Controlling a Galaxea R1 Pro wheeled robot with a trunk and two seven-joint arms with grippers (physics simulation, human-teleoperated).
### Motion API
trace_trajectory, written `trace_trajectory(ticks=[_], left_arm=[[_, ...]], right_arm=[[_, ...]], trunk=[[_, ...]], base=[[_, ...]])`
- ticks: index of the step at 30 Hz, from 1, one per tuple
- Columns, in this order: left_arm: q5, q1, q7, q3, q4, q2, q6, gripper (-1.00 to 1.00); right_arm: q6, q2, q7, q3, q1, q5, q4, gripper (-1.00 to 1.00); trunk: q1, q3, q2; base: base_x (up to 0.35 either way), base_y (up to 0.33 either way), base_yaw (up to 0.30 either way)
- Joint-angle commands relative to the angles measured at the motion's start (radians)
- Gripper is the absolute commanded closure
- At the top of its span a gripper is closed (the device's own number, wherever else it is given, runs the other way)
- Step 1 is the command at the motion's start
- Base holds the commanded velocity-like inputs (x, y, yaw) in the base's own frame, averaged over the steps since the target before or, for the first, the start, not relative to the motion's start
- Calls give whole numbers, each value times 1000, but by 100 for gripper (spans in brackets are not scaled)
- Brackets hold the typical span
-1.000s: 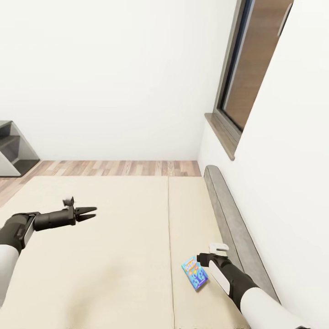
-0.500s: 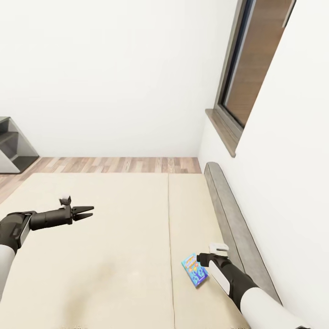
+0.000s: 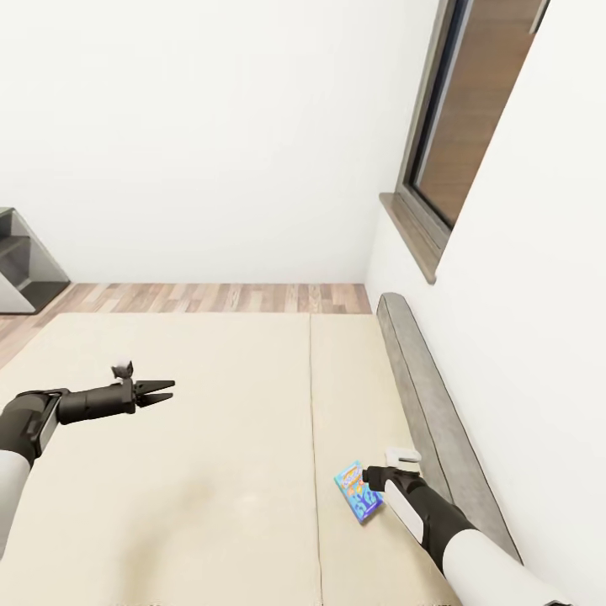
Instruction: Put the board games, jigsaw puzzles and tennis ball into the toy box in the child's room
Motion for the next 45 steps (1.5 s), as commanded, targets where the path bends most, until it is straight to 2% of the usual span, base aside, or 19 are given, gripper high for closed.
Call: trace_trajectory(ticks=[1, 18, 45], left_arm=[[-10, -1, -8, 5, -1, -1, 11, -100], [-10, -1, -8, 5, 0, -27, 11, -100], [-10, 1, -8, 4, 2, -34, 9, -100]], right_arm=[[4, -1, -9, 7, -1, -8, -2, -100], [4, -1, -9, 7, -1, -8, -2, -100], [2, 6, -9, 7, -1, -8, -2, -100]], trunk=[[0, -3, -2], [0, -31, -2], [0, -76, -2]], base=[[0, 0, 0], [0, 0, 0], [0, 0, 0]])
